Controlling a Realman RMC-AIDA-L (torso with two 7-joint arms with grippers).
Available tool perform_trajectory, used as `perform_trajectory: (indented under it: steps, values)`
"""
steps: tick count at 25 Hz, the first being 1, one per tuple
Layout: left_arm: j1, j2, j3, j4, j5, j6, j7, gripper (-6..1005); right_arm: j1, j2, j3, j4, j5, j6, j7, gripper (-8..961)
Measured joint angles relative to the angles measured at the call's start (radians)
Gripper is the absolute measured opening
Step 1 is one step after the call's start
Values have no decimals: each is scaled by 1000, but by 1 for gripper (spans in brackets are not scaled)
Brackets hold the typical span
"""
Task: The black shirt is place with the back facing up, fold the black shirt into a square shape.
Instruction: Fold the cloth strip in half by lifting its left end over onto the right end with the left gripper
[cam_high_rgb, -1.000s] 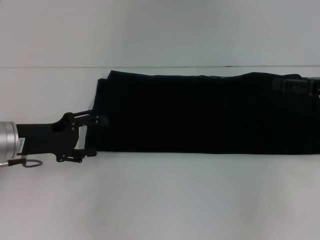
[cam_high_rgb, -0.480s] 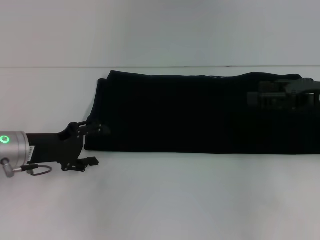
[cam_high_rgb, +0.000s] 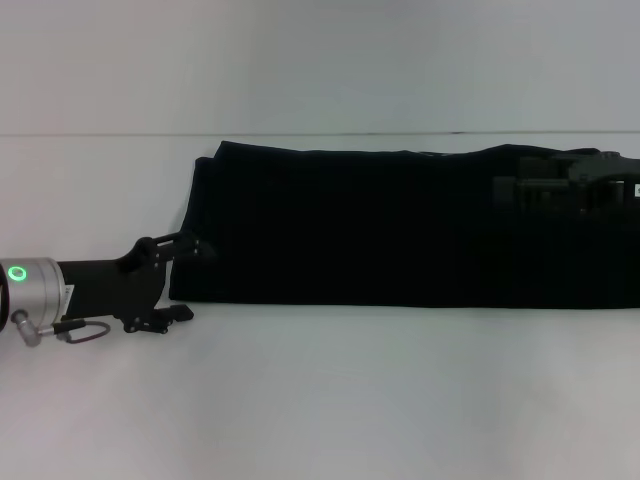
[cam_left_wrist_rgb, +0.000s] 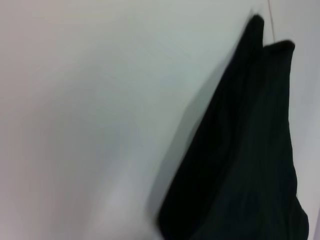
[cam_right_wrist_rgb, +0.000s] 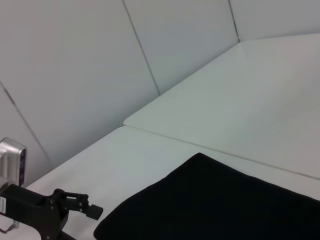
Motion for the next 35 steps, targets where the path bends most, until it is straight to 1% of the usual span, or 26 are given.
perform_trajectory:
  steps: [6,22,35]
  values:
    - [-5,0,4,0,1,-35,-3,961,0,1,3,0,16,5,0,791]
    - [-7,0,4,-11,1,-61,2,962,3,-3,4,-2,28,22,8,794]
    - [-30,-1,2,-11,-27,-115,77,962,2,-3,4,-2,51,22,9,792]
